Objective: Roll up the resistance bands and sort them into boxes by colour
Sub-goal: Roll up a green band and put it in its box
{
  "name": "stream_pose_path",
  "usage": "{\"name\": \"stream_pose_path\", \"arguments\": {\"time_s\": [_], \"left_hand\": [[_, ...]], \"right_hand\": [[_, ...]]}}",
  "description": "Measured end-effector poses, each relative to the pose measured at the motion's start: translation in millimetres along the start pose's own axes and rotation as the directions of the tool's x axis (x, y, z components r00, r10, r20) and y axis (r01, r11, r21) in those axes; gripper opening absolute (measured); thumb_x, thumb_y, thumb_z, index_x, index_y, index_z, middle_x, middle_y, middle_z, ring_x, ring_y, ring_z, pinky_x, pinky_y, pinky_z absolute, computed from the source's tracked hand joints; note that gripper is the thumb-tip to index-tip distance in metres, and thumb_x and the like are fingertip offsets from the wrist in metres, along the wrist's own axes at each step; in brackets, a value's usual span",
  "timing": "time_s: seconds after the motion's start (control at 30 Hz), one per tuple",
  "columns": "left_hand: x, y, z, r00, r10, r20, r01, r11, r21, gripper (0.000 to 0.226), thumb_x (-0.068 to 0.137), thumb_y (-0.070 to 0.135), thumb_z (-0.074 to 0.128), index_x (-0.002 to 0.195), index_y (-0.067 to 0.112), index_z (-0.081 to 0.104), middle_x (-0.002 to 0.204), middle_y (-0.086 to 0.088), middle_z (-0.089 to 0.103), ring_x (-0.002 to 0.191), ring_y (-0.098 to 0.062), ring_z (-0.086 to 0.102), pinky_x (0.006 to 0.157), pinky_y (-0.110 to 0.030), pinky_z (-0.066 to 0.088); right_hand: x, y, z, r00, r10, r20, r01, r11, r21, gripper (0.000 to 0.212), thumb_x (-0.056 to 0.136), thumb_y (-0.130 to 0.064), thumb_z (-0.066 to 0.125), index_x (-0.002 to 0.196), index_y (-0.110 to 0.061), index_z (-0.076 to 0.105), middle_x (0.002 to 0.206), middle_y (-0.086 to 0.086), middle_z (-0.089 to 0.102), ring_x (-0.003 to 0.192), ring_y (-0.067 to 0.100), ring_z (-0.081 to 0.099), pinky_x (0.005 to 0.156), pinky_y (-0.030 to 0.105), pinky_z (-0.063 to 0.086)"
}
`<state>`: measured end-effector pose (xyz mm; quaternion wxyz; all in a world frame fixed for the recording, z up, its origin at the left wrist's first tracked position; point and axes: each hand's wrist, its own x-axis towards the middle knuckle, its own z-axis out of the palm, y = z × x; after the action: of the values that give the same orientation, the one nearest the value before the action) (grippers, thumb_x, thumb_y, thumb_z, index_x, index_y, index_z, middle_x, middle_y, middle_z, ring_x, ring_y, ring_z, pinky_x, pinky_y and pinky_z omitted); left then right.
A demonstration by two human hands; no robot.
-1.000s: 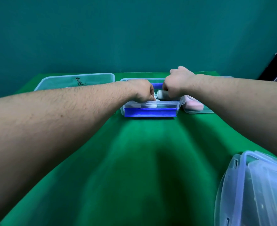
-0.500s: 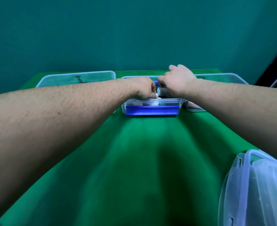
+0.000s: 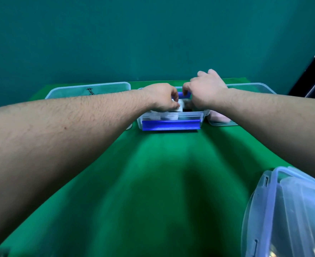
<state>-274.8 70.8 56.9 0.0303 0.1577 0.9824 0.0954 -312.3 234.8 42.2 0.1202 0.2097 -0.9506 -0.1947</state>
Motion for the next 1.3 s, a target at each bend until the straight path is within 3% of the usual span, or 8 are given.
{"name": "stream_pose_path", "arguments": {"time_s": [0.17,0.43,0.67,0.83,0.93,1.13,1.2,1.3], "left_hand": [[-17,4,-9,0.995,-0.007,-0.097,0.004,0.999,-0.037,0.024,0.093,0.036,0.056,0.115,0.03,0.065,0.12,0.004,0.063,0.094,-0.017,0.055,0.079,-0.025,0.044],[-112,14,-18,0.969,-0.07,-0.237,0.037,0.989,-0.142,0.02,0.091,0.027,0.053,0.104,0.029,0.068,0.101,0.011,0.067,0.08,-0.015,0.056,0.071,-0.027,0.044],[-227,16,-8,0.983,-0.094,-0.159,0.071,0.988,-0.14,0.022,0.088,0.031,0.058,0.108,0.033,0.068,0.111,0.007,0.068,0.093,-0.015,0.058,0.081,-0.028,0.047],[-308,4,14,0.992,-0.106,-0.075,0.099,0.991,-0.092,0.027,0.09,0.032,0.06,0.116,0.029,0.067,0.121,0.003,0.066,0.109,-0.018,0.059,0.09,-0.027,0.044],[-352,-11,27,0.989,-0.134,-0.056,0.128,0.988,-0.088,0.029,0.088,0.036,0.064,0.116,0.029,0.067,0.121,0.0,0.065,0.112,-0.021,0.058,0.096,-0.03,0.044],[-422,-35,37,0.95,-0.309,-0.036,0.309,0.951,-0.011,0.069,0.066,0.073,0.062,0.127,0.042,0.056,0.141,0.01,0.045,0.136,-0.015,0.033,0.108,-0.043,0.024],[-438,-40,43,0.93,-0.367,0.001,0.367,0.93,-0.02,0.072,0.07,0.064,0.071,0.133,0.039,0.051,0.144,0.007,0.039,0.135,-0.018,0.034,0.109,-0.041,0.029],[-451,-45,51,0.911,-0.411,-0.027,0.406,0.907,-0.109,0.057,0.082,0.035,0.069,0.136,0.028,0.052,0.135,-0.004,0.045,0.123,-0.021,0.047,0.102,-0.028,0.037]], "right_hand": [[-24,-2,-21,0.997,0.009,-0.076,0.0,0.993,0.114,0.025,0.089,-0.046,0.055,0.108,-0.033,0.063,0.101,-0.002,0.066,0.105,0.024,0.05,0.083,0.037,0.031],[-91,-47,-76,0.988,-0.068,-0.141,0.092,0.98,0.176,0.032,0.095,-0.034,0.041,0.108,-0.027,0.069,0.1,0.002,0.068,0.102,0.027,0.053,0.085,0.038,0.037],[-165,-108,-118,0.981,-0.155,-0.118,0.184,0.934,0.306,0.033,0.097,-0.045,0.042,0.111,-0.027,0.067,0.104,0.006,0.069,0.107,0.031,0.056,0.087,0.037,0.04],[-218,-163,-141,0.982,-0.188,0.018,0.161,0.879,0.449,0.024,0.091,-0.047,0.05,0.094,-0.028,0.065,0.101,0.002,0.069,0.098,0.026,0.062,0.069,0.028,0.041],[-244,-194,-151,0.97,-0.229,0.079,0.162,0.857,0.489,0.023,0.091,-0.045,0.051,0.091,-0.028,0.066,0.098,0.002,0.069,0.094,0.026,0.062,0.069,0.027,0.041],[-280,-241,-159,0.957,-0.281,0.074,0.205,0.832,0.515,0.027,0.094,-0.046,0.049,0.084,-0.025,0.063,0.099,0.008,0.07,0.092,0.028,0.063,0.068,0.027,0.038],[-287,-249,-159,0.954,-0.285,0.091,0.195,0.824,0.532,0.025,0.094,-0.045,0.05,0.078,-0.027,0.057,0.097,0.008,0.069,0.088,0.028,0.061,0.067,0.027,0.037],[-294,-250,-157,0.955,-0.274,0.115,0.167,0.816,0.554,0.028,0.094,-0.045,0.05,0.076,-0.024,0.056,0.091,0.007,0.067,0.081,0.026,0.056,0.066,0.027,0.036]]}}
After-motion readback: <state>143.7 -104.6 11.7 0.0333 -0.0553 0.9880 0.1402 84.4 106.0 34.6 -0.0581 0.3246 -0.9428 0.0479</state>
